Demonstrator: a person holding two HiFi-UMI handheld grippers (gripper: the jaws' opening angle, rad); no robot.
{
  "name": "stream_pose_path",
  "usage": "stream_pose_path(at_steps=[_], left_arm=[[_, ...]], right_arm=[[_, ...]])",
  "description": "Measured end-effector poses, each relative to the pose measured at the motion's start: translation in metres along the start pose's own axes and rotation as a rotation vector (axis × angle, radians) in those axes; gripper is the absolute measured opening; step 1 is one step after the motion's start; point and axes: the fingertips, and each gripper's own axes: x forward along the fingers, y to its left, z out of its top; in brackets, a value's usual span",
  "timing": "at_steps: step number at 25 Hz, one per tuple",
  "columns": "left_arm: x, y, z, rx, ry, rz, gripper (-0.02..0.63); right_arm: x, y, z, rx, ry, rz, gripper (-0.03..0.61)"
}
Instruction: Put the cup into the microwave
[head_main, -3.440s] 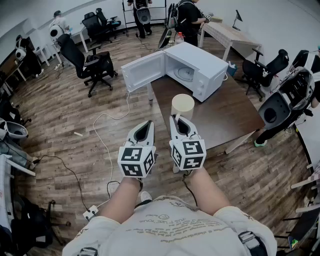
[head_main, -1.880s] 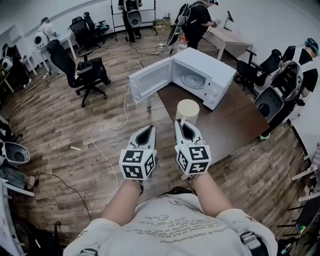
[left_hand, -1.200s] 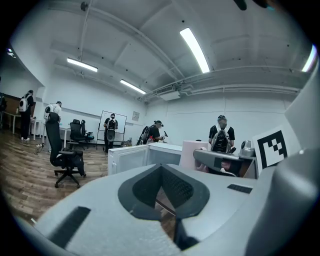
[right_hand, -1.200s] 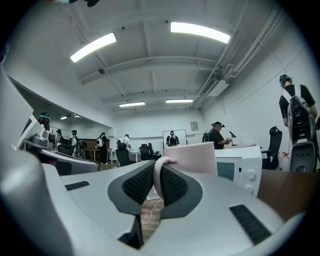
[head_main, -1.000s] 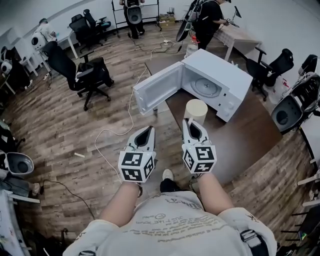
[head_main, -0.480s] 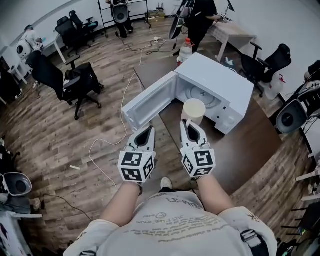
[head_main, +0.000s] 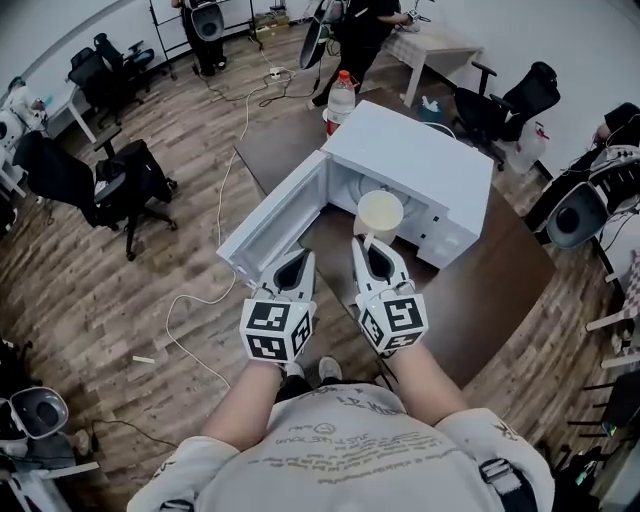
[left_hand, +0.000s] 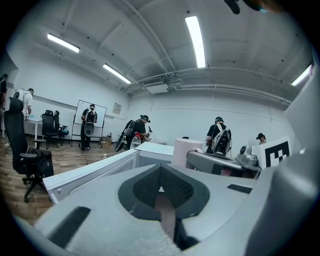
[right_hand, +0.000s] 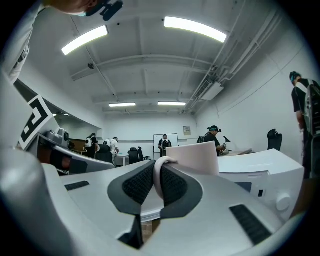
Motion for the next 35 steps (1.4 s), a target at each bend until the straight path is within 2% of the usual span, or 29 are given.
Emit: stream_pose_path(at_steps=[9,16,19,28,35], left_arm=[[0.030,0.016,0.011,0.016,0.032,-0.090,0.012],[0.058,0.011,-0.012,0.004,0.067,-0.149,0.012],[0.071,0.009,-0.026,0.005,0.094,-0.167,0.012],[0.090,0.003,-0.072,0.004,0.176,-0.175,0.012],[0.096,0.017,-0.090,0.004,0.217,-0.147,0.012]], right_arm=[[0.022,-0.015,-0.023,0.012,0.013,-0.063,0.032],[0.032,-0.034,-0.059,-0.042,0.025,-0.056,0.032],[0.041,-0.048,-0.078,-0.025,0.024,-0.037,0.029],[0.068,-0.097,-0.145,-0.069,0.102,-0.079,0.029],[0.104,-0.135,-0.167,0.002,0.102,-0.133,0.029]])
